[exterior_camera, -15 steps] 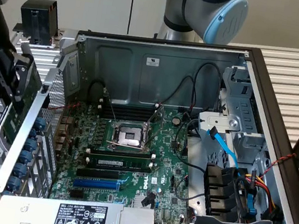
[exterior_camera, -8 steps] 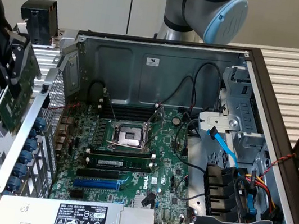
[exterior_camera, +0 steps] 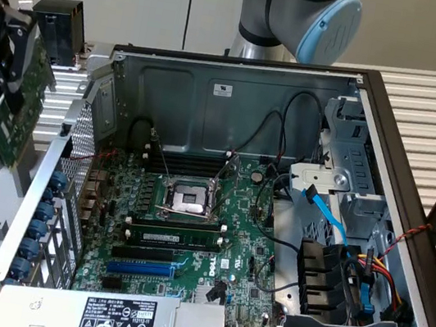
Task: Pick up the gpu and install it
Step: 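Pick up the gpu and move the gpu toward the slot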
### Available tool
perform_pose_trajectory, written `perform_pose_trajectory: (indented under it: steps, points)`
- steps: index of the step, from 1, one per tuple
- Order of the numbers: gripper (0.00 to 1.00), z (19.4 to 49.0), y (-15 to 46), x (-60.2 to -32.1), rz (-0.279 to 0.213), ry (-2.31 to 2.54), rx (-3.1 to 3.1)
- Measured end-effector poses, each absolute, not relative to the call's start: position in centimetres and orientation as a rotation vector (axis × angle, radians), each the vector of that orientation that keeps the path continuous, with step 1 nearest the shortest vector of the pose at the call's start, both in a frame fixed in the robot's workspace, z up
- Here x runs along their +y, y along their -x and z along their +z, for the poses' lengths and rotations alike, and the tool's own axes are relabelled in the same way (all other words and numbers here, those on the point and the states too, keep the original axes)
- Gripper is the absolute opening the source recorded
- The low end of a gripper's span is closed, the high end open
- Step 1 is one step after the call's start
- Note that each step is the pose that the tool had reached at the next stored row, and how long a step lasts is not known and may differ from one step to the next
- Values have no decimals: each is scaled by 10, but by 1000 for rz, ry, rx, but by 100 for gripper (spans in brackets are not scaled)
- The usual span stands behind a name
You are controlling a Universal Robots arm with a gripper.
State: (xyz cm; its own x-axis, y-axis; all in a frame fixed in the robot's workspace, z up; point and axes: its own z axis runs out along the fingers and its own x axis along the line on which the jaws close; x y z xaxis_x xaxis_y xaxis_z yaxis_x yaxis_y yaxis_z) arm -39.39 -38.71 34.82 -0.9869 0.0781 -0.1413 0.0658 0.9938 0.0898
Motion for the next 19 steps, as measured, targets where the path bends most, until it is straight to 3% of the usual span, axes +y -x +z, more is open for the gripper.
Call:
perform_pose_trajectory:
  steps: [19]
  points:
    - [27, 428, 375, -389, 127, -111, 3011]
